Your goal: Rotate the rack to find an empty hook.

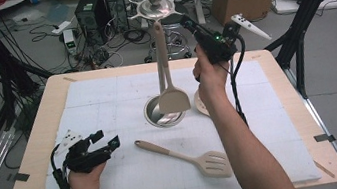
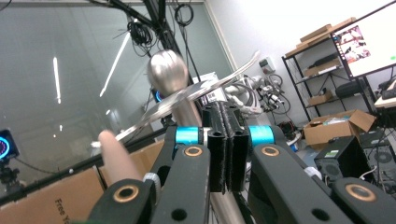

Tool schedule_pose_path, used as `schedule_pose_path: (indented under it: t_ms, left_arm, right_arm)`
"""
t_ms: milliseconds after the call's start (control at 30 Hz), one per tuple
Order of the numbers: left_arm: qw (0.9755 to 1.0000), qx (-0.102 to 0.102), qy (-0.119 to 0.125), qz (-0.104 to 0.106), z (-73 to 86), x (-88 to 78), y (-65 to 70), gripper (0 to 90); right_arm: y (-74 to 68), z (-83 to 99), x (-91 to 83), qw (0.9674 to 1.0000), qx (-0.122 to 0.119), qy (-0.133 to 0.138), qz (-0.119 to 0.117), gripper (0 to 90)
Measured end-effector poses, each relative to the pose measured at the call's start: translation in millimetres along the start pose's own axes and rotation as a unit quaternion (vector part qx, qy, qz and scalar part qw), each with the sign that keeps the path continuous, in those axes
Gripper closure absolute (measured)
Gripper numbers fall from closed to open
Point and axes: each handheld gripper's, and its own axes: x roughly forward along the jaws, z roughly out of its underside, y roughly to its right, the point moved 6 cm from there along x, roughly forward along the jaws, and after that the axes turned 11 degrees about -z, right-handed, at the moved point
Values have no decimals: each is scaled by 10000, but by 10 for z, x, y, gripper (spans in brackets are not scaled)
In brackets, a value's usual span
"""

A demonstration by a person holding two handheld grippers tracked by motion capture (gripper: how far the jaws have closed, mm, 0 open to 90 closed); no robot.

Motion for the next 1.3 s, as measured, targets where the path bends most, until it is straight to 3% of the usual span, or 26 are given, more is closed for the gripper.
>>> schedule_pose_path:
  t_ms: [333,500,900,1300]
  left_arm:
    - [10000,25,-12,-2,3,7,7,264]
    - [10000,39,-19,13,4,13,23,264]
    - [10000,34,-40,21,9,17,25,265]
    - [10000,14,-29,5,5,8,12,265]
  right_arm:
    - [-145,-63,23,9998,-172,-9,-131,900]
    - [-257,-18,52,9989,-421,-155,-159,900]
    - [-464,161,237,9976,-464,-350,-369,900]
    - [-547,253,428,9972,-365,-492,-431,900]
